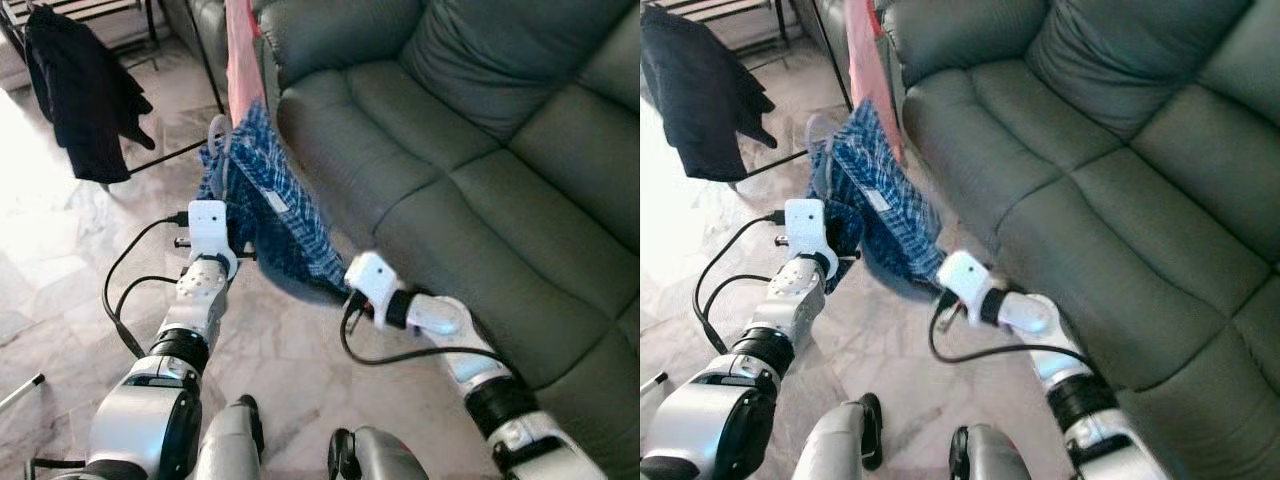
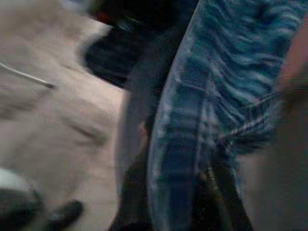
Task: Hang hanger
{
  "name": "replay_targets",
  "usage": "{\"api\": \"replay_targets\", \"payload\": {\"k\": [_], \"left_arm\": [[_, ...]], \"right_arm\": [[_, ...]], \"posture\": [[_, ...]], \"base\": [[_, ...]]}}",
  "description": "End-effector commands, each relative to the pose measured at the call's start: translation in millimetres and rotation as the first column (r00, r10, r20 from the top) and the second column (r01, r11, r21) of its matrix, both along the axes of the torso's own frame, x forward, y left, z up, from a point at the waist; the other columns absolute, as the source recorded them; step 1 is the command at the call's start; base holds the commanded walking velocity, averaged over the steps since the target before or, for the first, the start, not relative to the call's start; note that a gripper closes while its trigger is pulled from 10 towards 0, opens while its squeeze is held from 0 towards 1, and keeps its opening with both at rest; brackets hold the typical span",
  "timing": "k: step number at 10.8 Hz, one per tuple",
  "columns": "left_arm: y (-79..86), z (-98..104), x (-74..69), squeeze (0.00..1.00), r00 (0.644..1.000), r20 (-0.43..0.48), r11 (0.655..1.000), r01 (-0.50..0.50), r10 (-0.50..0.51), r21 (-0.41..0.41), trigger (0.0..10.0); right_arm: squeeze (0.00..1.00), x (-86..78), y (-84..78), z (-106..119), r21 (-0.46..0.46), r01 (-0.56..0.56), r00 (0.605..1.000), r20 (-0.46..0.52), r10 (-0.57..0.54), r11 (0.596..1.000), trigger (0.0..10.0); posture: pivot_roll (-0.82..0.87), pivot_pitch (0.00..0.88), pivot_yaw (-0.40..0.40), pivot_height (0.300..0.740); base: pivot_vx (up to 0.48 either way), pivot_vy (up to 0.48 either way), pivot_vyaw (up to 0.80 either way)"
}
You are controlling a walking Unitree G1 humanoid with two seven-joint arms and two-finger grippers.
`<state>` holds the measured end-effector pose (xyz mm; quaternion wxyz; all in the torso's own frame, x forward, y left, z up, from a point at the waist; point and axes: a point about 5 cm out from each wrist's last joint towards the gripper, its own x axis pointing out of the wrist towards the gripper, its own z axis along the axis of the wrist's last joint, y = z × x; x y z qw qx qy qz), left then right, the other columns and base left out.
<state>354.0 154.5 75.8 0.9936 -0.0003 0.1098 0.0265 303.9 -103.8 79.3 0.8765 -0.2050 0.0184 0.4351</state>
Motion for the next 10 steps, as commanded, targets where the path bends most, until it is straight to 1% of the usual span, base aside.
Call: {"api": "replay_targets", "payload": {"k": [1, 2, 3, 4, 5, 6, 7, 8, 9, 10], "left_arm": [[6.4, 9.2, 5.1, 0.0, 0.998, 0.037, 0.999, -0.045, 0.046, -0.023, 0.0], [9.1, 11.7, 6.4, 0.0, 0.997, 0.048, 0.998, -0.051, 0.053, -0.029, 0.0], [10.1, 13.2, 7.0, 0.0, 0.997, 0.055, 0.998, -0.058, 0.059, -0.03, 0.0], [12.7, 13.5, 6.6, 0.0, 0.996, 0.062, 0.998, -0.064, 0.065, -0.027, 0.0], [15.1, 13.0, 5.8, 0.0, 0.995, 0.065, 0.997, -0.068, 0.07, -0.023, 0.0], [19.2, 12.8, 4.0, 0.0, 0.995, 0.082, 0.998, -0.058, 0.058, -0.004, 0.0], [23.3, 11.1, 1.3, 0.0, 0.996, 0.09, 0.999, -0.026, 0.024, 0.025, 0.0], [22.7, 12.3, 0.4, 0.0, 0.994, 0.107, 0.998, 0.031, -0.038, 0.061, 0.0], [13.6, 11.0, -3.4, 0.0, 0.963, 0.093, 0.958, 0.236, -0.253, 0.161, 0.0], [8.1, 6.7, -8.8, 0.0, 0.919, 0.053, 0.904, 0.371, -0.39, 0.214, 0.0]], "right_arm": [[1.0, 8.8, -18.0, 8.6, -0.004, 0.125, 0.987, 0.099, -0.124, 0.992, 10.0], [1.0, 14.4, -33.1, 26.0, -0.006, 0.234, 0.937, 0.27, -0.223, 0.972, 10.0], [1.0, 8.6, -43.1, 30.1, 0.027, 0.286, 0.895, 0.348, -0.278, 0.958, 10.0], [1.0, -0.4, -48.1, 21.2, 0.128, 0.332, 0.885, 0.299, -0.356, 0.934, 10.0], [1.0, -4.9, -46.5, 14.0, 0.157, 0.334, 0.898, 0.248, -0.364, 0.929, 10.0], [1.0, -11.9, -40.1, 1.9, 0.159, 0.325, 0.917, 0.19, -0.352, 0.932, 10.0], [1.0, -20.8, -27.6, -4.5, 0.138, 0.226, 0.957, 0.151, -0.246, 0.964, 10.0], [1.0, -27.3, -21.7, -1.6, 0.146, 0.143, 0.974, 0.157, -0.166, 0.979, 10.0], [1.0, -26.9, -27.8, 7.6, 0.163, 0.11, 0.978, 0.16, -0.136, 0.981, 10.0], [1.0, -26.5, -33.9, 11.7, 0.138, 0.094, 0.977, 0.18, -0.118, 0.986, 10.0]], "posture": [[-0.03, 0.118, -0.067, 0.74], [-0.04, 0.116, -0.068, 0.74], [-0.04, 0.118, -0.07, 0.74], [-0.04, 0.124, -0.073, 0.74], [-0.03, 0.127, -0.069, 0.74], [-0.03, 0.12, -0.065, 0.74], [-0.05, 0.112, -0.05, 0.74], [-0.06, 0.124, -0.044, 0.74], [-0.07, 0.149, -0.042, 0.74], [-0.07, 0.163, -0.039, 0.74]], "base": [[0.0, 0.0, 0.0], [0.0, 0.0, 0.0], [0.0, 0.0, 0.0], [0.0, 0.0, 0.0], [0.0, 0.0, 0.0], [0.0, 0.0, 0.0], [0.0, 0.0, 0.0], [0.0, 0.0, 0.0], [0.0, 0.0, 0.0], [0.0, 0.0, 0.0]]}}
